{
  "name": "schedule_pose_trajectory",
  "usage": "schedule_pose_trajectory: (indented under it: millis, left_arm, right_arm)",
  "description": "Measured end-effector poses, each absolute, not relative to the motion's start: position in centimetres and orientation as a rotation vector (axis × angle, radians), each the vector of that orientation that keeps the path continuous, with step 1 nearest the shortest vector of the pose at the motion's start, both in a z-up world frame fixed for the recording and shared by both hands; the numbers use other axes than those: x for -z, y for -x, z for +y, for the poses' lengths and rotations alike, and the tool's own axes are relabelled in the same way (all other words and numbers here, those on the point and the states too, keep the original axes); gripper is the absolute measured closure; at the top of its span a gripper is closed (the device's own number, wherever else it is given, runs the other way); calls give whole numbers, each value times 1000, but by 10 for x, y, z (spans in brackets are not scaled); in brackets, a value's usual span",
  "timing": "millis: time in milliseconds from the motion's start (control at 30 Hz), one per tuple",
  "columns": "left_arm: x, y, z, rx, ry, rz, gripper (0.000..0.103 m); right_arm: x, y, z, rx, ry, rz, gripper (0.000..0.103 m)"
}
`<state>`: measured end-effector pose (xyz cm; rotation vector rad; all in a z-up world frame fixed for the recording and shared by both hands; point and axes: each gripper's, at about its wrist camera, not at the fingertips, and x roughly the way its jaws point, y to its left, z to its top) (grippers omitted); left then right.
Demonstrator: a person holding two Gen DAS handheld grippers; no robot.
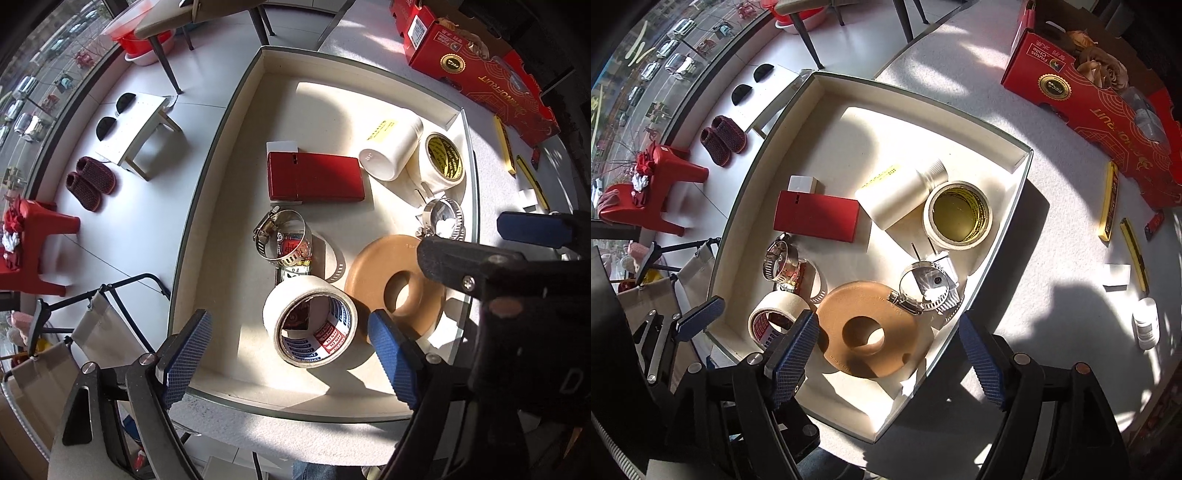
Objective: Organize rigid objects
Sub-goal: 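Open left tool to set down the tape roll while right tool releases the clamp, then withdraw both tools from the tray toward the white bottle and eraser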
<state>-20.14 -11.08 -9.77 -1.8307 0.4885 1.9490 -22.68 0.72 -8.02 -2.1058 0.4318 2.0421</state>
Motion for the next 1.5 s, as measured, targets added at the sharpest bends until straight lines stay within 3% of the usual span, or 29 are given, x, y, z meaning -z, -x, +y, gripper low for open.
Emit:
schedule_pose_trajectory:
  millis: [167, 233, 900, 1200, 1500]
  left_arm:
    - [93, 206, -122, -1962, 1841, 397, 0]
    - [94, 206, -124, -1975, 1848, 415, 0]
    - [77, 185, -95, -1939, 1803, 610, 0]
    - [62, 150, -25, -1818, 1701, 693, 0]
    - [75, 114, 93, -1705, 1716, 633, 0]
  right_arm:
    - [76, 218, 15, -2023, 2104, 516, 21]
    - [72, 213, 17, -2027, 2083, 529, 8]
    - [55, 164, 39, -2016, 2010, 672, 8]
    - [64, 92, 98, -1872, 1873, 878, 8]
    - [59, -34, 216, -1587, 1466, 1107, 8]
